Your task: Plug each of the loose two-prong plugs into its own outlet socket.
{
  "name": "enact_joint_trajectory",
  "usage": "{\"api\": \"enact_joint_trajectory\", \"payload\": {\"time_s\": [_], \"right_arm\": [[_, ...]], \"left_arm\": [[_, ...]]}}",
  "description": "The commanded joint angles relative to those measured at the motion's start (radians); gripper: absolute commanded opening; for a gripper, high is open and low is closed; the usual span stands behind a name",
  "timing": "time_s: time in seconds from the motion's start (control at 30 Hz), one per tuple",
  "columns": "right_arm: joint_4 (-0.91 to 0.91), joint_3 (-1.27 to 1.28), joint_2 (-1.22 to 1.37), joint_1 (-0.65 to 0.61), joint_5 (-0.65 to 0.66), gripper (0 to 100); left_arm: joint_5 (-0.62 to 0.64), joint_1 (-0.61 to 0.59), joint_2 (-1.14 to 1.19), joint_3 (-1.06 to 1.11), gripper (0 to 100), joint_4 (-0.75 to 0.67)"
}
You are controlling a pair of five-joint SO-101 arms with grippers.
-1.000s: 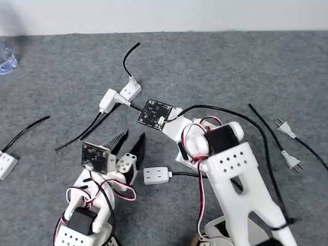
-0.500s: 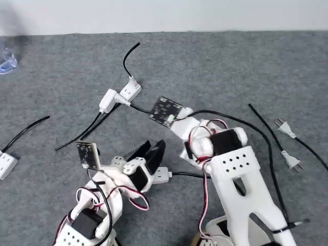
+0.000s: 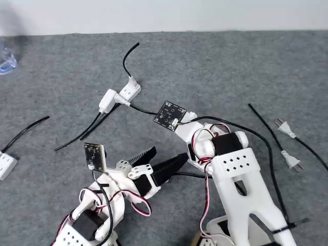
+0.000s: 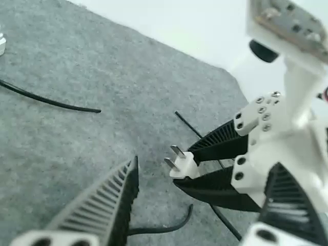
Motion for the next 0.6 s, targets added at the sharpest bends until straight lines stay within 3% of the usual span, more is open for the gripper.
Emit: {"api": "enact_joint_trajectory", "payload": {"time_s": [0.0,0.57], "right_arm": [[0.033,-0.135,-0.048,-0.068,-0.008,0.9],[0.220,-0.187,-0.441,-0.265,-0.089,0.9]], "left_arm": [[-0.018,0.018,-0.009,-0.004,39,0.029],[-0.018,-0.006,-0.012,-0.004,39,0.064]]}}
